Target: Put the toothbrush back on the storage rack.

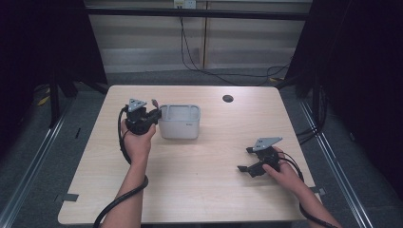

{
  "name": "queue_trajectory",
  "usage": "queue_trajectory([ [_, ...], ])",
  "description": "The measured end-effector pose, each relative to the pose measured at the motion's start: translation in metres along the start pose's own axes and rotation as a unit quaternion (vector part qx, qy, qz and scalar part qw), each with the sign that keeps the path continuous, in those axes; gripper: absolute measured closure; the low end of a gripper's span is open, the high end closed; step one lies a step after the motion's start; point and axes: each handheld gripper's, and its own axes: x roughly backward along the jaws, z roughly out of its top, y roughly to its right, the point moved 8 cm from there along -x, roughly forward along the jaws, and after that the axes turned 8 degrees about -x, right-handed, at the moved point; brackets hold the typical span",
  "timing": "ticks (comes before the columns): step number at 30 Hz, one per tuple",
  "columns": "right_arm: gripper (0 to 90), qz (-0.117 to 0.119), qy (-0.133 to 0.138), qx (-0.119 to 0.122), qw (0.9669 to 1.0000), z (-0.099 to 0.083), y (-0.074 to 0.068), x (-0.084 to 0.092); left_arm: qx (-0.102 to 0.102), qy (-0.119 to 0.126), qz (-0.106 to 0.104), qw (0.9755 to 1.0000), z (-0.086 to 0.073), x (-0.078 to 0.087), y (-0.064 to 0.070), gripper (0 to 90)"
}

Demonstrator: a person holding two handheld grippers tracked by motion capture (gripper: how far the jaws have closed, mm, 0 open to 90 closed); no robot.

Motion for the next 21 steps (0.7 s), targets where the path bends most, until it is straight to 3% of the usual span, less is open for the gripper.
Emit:
queue_trajectory([
  [21, 12.5, 0.0, 0.0, 0.0, 1.0, 0.0, 0.0, 0.0, -0.005, 0.0, -0.003, 1.0, -0.0016, 0.001, -0.0007, 68.1],
])
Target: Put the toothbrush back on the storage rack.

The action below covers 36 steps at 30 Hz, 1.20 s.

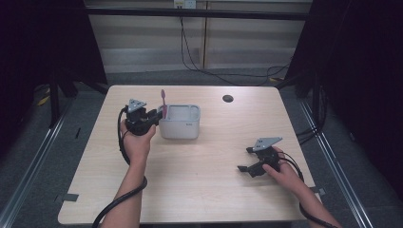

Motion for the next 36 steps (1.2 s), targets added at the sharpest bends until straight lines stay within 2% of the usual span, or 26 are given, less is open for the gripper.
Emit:
queue_trajectory([
  [15, 12.5, 0.0, -0.001, -0.001, 1.0, 0.0, 0.0, 0.0, 0.009, 0.0, -0.006, 0.9999, -0.002, 0.002, -0.001, 47.8],
  [24, 12.5, 0.0, -0.001, -0.001, 1.0, 0.0, 0.0, 0.0, 0.007, -0.004, -0.011, 0.9999, -0.004, 0.004, -0.002, 41.5],
  [36, 12.4, -0.001, -0.001, 0.0, 1.0, 0.0, 0.0, 0.0, -0.001, -0.008, -0.016, 0.9998, -0.006, 0.01, -0.003, 37.5],
])
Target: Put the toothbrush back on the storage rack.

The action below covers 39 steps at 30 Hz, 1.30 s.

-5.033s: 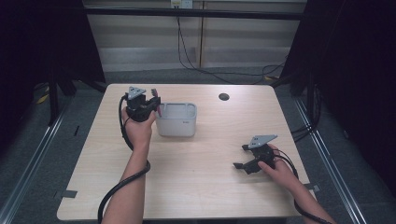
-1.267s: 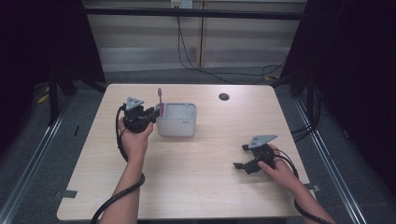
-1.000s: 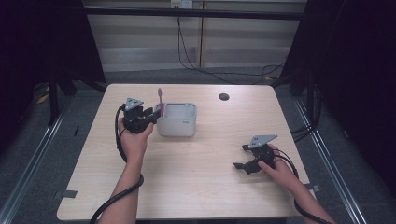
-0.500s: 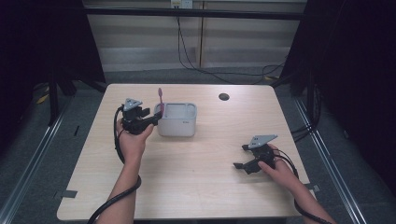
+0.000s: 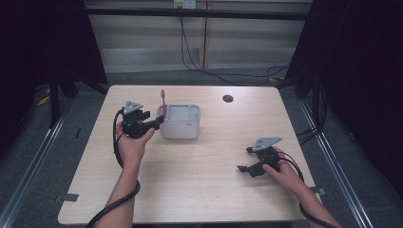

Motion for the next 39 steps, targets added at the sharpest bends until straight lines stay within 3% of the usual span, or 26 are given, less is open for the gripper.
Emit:
queue_trajectory([
  [26, 12.4, 0.0, 0.0, 0.0, 1.0, 0.0, 0.0, 0.0, -0.007, -0.011, -0.023, 0.9997, -0.007, 0.007, 0.003, 21.6],
  [39, 12.5, 0.0, 0.0, -0.002, 1.0, 0.0, 0.0, 0.0, -0.011, -0.018, -0.029, 0.9993, -0.017, 0.014, -0.001, 19.4],
])
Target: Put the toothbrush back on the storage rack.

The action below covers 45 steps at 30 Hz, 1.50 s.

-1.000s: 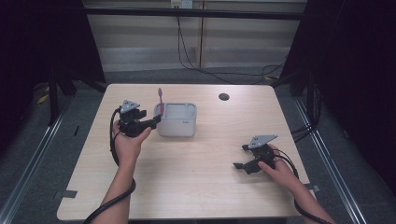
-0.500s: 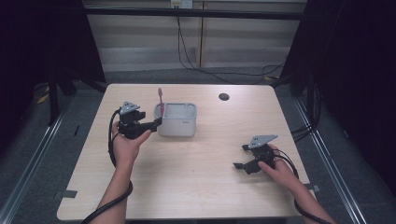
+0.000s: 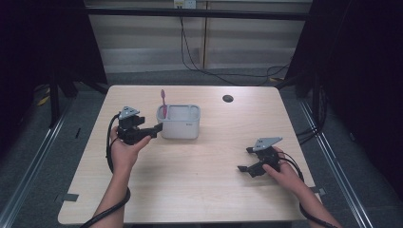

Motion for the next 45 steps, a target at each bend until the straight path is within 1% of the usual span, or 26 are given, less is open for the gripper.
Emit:
queue_trajectory([
  [8, 12.5, 0.0, 0.001, 0.002, 1.0, 0.0, 0.0, 0.0, -0.001, -0.003, 0.0, 1.0, -0.008, 0.005, -0.001, 19.4],
  [12, 12.5, 0.0, 0.001, 0.002, 1.0, 0.0, 0.0, 0.0, -0.005, -0.006, 0.0, 1.0, -0.013, 0.007, -0.003, 19.4],
  [14, 12.5, 0.0, 0.001, 0.001, 1.0, 0.0, 0.0, 0.0, 0.0, -0.006, 0.0, 1.0, -0.016, 0.007, -0.003, 19.4],
  [15, 12.5, 0.0, 0.001, 0.002, 1.0, 0.0, 0.0, 0.0, -0.004, -0.008, -0.001, 1.0, -0.017, 0.008, -0.003, 19.4],
  [17, 12.4, 0.0, 0.001, 0.002, 1.0, 0.0, 0.0, 0.0, 0.003, -0.007, -0.002, 1.0, -0.02, 0.008, -0.003, 19.4],
  [28, 12.5, 0.0, 0.001, 0.002, 1.0, 0.0, 0.0, 0.0, -0.005, -0.014, -0.007, 0.9999, -0.03, 0.01, -0.003, 19.3],
  [32, 12.4, 0.0, 0.001, 0.002, 1.0, 0.0, 0.0, 0.0, -0.006, -0.018, -0.009, 0.9998, -0.034, 0.011, -0.003, 19.3],
  [33, 12.5, 0.0, 0.001, 0.002, 1.0, 0.0, 0.0, 0.0, -0.003, -0.016, -0.008, 0.9998, -0.035, 0.011, -0.003, 19.3],
  [36, 12.4, 0.0, 0.001, 0.002, 1.0, 0.0, 0.0, 0.0, -0.002, -0.018, -0.011, 0.9998, -0.038, 0.012, -0.003, 19.3],
  [39, 12.4, 0.0, 0.0, 0.002, 1.0, 0.0, 0.0, 0.0, -0.004, -0.02, -0.012, 0.9997, -0.041, 0.014, -0.003, 19.3],
  [45, 12.5, 0.0, 0.001, 0.002, 1.0, 0.0, 0.0, 0.0, -0.002, -0.027, -0.009, 0.9996, -0.049, 0.017, -0.006, 19.5],
])
